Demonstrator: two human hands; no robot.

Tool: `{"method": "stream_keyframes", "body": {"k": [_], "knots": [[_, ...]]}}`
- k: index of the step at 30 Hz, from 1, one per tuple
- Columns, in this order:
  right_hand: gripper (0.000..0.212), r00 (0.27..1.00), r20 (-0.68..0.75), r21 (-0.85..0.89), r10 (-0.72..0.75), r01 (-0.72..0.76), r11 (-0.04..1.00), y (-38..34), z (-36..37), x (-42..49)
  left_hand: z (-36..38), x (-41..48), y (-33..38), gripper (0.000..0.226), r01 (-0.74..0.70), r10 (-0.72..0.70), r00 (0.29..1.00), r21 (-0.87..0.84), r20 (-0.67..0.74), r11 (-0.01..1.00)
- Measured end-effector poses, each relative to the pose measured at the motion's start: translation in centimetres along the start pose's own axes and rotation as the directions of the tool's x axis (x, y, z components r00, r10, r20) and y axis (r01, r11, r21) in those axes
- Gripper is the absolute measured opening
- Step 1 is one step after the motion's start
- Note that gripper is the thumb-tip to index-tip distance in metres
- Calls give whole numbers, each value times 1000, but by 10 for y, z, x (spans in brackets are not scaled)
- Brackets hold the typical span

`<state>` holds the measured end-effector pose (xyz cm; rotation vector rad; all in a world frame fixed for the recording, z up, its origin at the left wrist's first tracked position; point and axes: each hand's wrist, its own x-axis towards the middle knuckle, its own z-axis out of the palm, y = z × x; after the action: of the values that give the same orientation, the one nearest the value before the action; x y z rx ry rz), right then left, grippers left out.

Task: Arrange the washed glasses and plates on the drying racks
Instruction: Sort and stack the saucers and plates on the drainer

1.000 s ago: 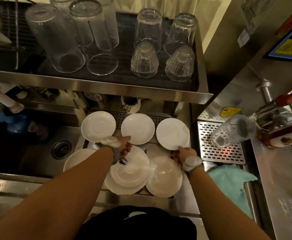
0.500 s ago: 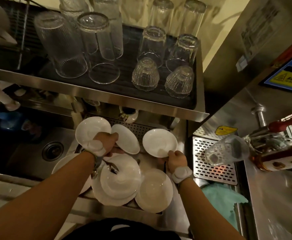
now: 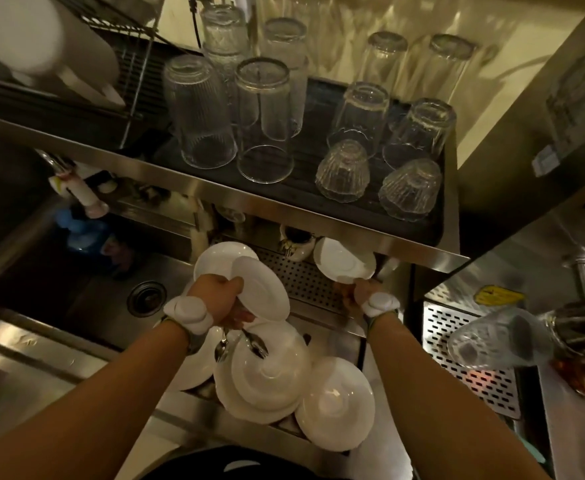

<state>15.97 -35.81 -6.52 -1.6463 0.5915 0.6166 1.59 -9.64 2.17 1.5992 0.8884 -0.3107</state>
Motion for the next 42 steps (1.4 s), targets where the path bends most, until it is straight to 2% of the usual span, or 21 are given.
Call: {"method": "stream_keyframes", "body": {"k": [3,8,11,13,16,19,24,27,30,34,36,38,39,42], "knots": [[37,996,18,154,82,-84,984,-5,6,10,-6,0,-2,23,17,-17,1000,15,2,1000],[37,987,78,216,138,-152,965,-1,8,12,-12,3,-4,24,30,-30,1000,32,0,999],[46,983,97,174,157,-172,970,4,13,10,-13,5,-5,24,7,-7,1000,47,-9,999],[51,990,46,130,133,-138,982,5,12,8,-11,6,-4,24,-10,11,1000,73,-8,997],[41,996,4,114,92,-92,989,9,10,-3,-6,7,-4,25,-34,36,999,93,-14,995],[30,996,64,56,65,-68,996,26,22,-34,-1,6,-8,27,-64,67,998,130,-22,989],[50,980,197,113,40,-63,992,59,40,-86,9,6,-22,25,-59,50,997,150,61,987],[36,991,132,135,16,-34,990,73,36,-103,20,6,-29,23,-53,27,991,194,134,979],[29,995,104,58,7,-14,998,82,23,-111,31,6,-29,25,-39,-15,980,270,197,962],[24,989,145,63,-7,-3,998,75,-5,-110,43,6,-18,21,-69,31,977,179,211,981],[19,993,109,54,-50,44,998,68,-13,-103,50,9,-9,22,-118,78,971,169,227,979],[18,997,12,59,-78,77,995,59,-18,-91,52,10,-1,27,-168,123,970,213,210,962],[17,996,-30,70,-90,92,993,54,-19,-84,52,15,-1,32,-164,128,972,178,199,970],[11,992,-94,153,-87,100,983,38,-18,-66,40,27,-7,48,-57,45,993,110,112,992]]}}
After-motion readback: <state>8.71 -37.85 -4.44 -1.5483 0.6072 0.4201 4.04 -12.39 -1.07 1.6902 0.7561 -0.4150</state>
